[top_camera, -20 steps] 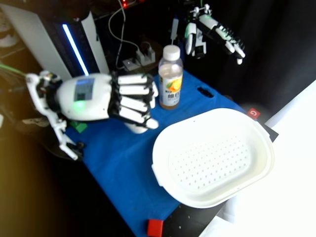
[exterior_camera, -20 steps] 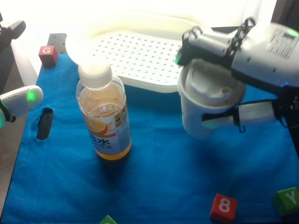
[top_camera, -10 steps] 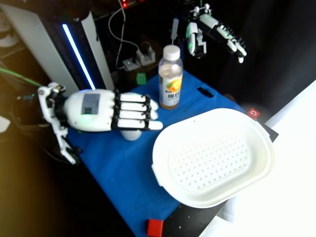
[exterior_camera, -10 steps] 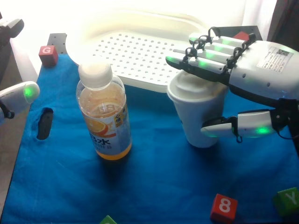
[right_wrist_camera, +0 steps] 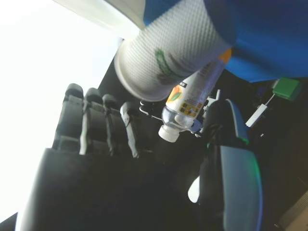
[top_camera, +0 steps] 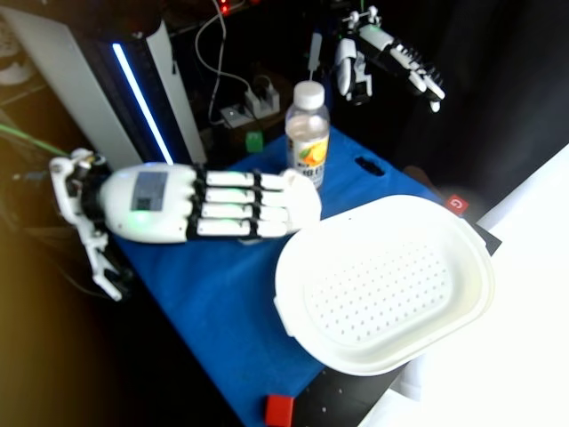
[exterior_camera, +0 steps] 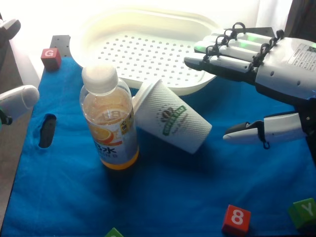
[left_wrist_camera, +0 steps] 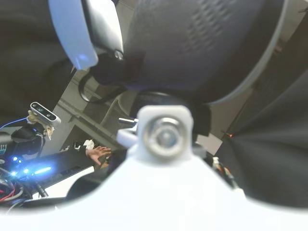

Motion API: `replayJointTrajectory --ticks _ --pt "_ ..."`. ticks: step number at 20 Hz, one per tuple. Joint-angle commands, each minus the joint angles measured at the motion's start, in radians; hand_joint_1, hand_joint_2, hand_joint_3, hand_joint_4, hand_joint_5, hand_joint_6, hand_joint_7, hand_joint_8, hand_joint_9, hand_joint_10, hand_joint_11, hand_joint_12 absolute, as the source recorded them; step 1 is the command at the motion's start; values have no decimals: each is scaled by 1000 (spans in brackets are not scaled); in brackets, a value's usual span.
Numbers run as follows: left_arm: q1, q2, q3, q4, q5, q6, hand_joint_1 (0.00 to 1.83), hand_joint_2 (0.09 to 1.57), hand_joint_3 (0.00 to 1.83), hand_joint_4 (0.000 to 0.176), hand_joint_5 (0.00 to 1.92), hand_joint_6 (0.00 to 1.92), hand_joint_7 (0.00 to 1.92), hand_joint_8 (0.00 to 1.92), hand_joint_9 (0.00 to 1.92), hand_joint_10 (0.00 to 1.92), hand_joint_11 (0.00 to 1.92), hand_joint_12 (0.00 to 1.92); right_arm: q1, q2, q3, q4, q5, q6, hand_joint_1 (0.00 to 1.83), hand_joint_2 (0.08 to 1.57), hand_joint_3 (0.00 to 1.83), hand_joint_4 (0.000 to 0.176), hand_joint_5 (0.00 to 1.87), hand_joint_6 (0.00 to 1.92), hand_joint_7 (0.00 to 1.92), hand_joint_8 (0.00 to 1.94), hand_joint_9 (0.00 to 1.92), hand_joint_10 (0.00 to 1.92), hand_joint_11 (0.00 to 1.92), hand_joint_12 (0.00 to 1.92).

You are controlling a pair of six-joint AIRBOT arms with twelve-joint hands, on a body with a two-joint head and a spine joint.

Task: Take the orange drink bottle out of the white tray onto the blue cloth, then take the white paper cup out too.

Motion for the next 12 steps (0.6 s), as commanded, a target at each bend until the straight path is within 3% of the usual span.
replayJointTrajectory --ticks 1,2,4,5,7,8,9,10,12 --pt "-2 0 -1 -2 -134 -6 350 1177 0 90 81 7 0 0 13 4 0 521 9 3 -5 24 122 7 599 1061 2 32 0 0 0 0 0 0 0 1126" --pt "-1 0 -2 -2 -135 -7 360 1177 0 104 85 8 1 0 23 7 0 528 9 3 -5 24 123 7 595 1063 2 29 0 0 0 0 0 0 0 1087" --pt "0 1 -2 -2 -136 -8 377 1174 0 99 92 4 0 0 15 2 0 448 9 5 -6 24 128 7 584 1070 1 22 0 0 0 0 0 0 0 816" --pt "1 1 -2 -3 -136 -8 361 1167 0 98 90 2 0 0 16 2 0 431 9 6 -8 25 131 7 600 1070 1 11 0 0 0 0 0 0 0 705" --pt "4 0 -2 -4 -136 -8 352 1170 0 95 73 7 0 0 32 6 0 516 9 14 -15 25 142 7 602 1073 2 21 0 0 0 0 0 0 0 679" --pt "4 0 -2 -4 -137 -9 371 1175 1 93 77 7 0 0 37 6 0 577 9 23 -22 25 152 7 610 1069 0 17 0 0 0 0 0 0 0 676" --pt "5 0 -2 -4 -139 -10 382 1171 0 95 80 5 3 0 32 2 0 527 9 35 -32 25 166 7 616 1069 1 37 0 0 0 0 0 0 0 380" --pt "5 0 -2 -4 -142 -11 390 1172 0 89 81 3 4 0 23 1 0 493 9 48 -40 29 184 7 611 1070 1 41 0 0 0 0 0 0 0 89" --pt "6 3 -2 -4 -149 -11 369 1167 0 90 84 2 1 0 26 2 0 500 7 71 -51 47 228 6 552 1071 2 8 0 0 0 0 0 0 0 3"
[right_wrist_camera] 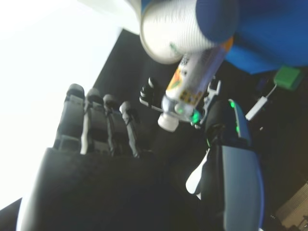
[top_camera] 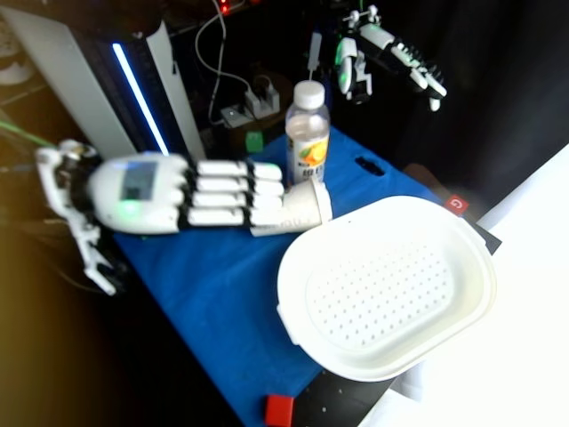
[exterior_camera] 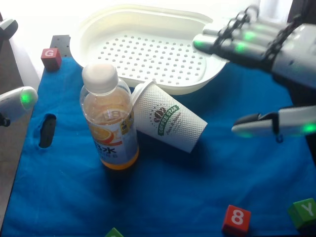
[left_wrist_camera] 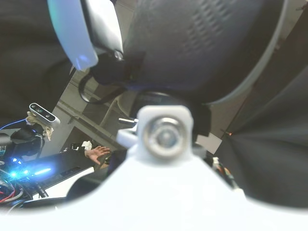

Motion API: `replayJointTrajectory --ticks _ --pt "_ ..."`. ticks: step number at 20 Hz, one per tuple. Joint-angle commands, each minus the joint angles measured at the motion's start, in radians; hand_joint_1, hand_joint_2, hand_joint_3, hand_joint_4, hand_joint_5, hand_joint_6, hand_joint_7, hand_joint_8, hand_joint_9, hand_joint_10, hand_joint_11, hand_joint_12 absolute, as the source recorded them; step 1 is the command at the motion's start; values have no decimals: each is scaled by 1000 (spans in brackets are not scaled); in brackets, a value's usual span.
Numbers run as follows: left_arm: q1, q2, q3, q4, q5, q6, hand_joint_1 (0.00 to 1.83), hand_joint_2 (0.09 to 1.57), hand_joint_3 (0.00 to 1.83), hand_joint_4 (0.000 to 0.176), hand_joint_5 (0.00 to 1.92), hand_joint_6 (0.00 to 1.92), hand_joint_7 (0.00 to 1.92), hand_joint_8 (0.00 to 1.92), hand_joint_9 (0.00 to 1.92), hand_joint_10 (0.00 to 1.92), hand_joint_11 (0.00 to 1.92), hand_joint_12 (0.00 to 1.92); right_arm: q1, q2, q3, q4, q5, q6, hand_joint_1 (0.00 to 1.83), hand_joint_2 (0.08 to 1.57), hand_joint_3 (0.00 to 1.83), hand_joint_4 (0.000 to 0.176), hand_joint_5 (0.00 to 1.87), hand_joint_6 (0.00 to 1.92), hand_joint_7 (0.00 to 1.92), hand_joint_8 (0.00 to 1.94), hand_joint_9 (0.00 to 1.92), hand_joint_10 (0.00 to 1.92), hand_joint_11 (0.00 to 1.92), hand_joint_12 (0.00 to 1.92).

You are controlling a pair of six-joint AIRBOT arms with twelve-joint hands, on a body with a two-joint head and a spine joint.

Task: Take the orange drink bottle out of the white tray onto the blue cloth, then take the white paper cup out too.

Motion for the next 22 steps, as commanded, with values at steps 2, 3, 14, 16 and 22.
replayJointTrajectory --ticks 2,3,14,16,22 --pt "-4 6 0 0 -143 -7 392 1168 0 100 92 2 14 1 64 10 0 624 8 12 -3 63 178 4 530 1080 5 52 0 0 0 0 0 0 0 0" --pt "-4 8 0 0 -148 -7 422 1181 3 90 95 2 15 1 63 7 0 596 8 17 -3 76 196 3 531 1080 5 49 0 0 0 0 0 0 72 36" --pt "-4 27 3 3 -233 -5 516 1179 0 116 4 0 15 2 54 6 0 466 8 87 -22 258 404 -144 704 1120 14 72 0 0 0 0 0 0 0 0" --pt "-6 31 3 1 -239 -5 529 1167 0 125 1 0 9 1 50 5 0 398 8 88 -21 277 413 -155 754 1106 6 85 0 0 0 0 0 0 0 0" --pt "-9 35 10 -1 -239 1 547 1178 0 162 0 0 0 0 0 0 0 2 8 90 -21 295 441 -183 685 1094 0 61 0 0 0 0 0 0 0 0"
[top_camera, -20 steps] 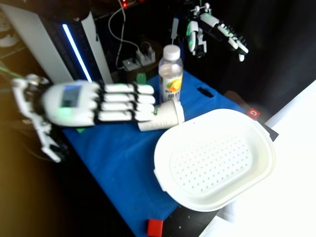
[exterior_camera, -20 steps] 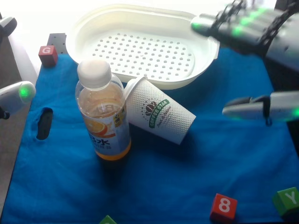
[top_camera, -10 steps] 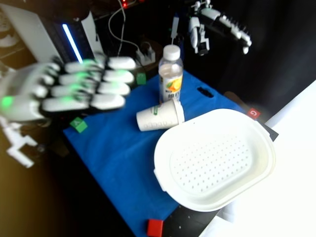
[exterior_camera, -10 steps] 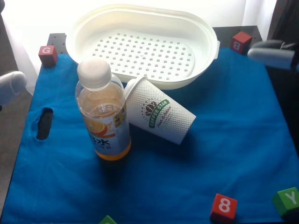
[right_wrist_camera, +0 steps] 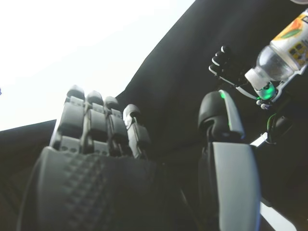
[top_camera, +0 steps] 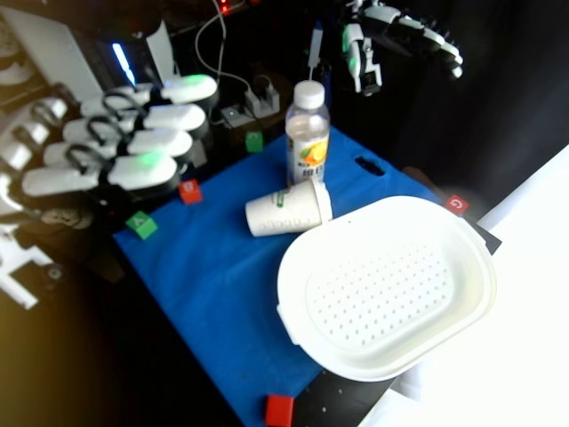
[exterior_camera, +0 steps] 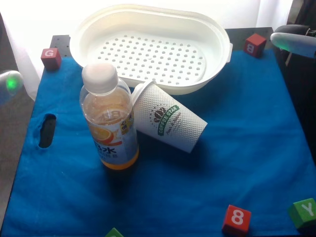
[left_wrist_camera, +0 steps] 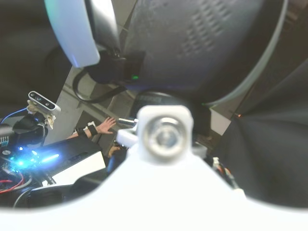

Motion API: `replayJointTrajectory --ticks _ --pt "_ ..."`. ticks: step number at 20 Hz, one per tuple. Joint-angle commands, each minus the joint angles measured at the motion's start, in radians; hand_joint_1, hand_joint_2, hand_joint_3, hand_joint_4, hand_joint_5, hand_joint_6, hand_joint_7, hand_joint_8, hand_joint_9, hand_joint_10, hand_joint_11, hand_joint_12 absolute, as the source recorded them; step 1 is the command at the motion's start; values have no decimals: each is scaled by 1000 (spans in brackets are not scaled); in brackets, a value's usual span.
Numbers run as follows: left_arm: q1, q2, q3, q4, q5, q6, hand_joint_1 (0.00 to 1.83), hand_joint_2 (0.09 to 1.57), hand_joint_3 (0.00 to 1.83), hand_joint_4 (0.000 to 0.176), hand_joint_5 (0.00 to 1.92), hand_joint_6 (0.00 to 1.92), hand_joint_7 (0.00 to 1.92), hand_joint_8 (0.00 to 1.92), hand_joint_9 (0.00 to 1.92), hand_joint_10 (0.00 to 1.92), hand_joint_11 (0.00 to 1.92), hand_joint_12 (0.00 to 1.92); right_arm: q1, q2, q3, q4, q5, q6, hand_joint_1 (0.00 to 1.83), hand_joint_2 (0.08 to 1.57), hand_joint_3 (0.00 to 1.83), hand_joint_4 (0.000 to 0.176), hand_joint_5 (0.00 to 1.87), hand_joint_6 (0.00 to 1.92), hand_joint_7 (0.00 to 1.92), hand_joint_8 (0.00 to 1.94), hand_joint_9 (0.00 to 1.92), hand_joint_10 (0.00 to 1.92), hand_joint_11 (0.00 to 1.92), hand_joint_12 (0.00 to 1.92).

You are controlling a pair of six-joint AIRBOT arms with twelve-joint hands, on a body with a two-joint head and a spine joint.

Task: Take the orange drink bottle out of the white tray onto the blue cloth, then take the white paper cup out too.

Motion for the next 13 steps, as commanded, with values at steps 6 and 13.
replayJointTrajectory --ticks 6,13 --pt "-44 22 13 21 -128 5 699 1173 0 166 0 0 0 0 0 0 0 0 6 56 -35 39 228 -19 742 1027 0 107 0 0 0 0 12 16 6 730" --pt "-195 24 27 145 -128 46 634 1166 0 160 0 0 0 0 118 14 1 422 -30 95 -53 73 327 -9 527 1129 0 53 0 0 71 33 0 503 0 1675"
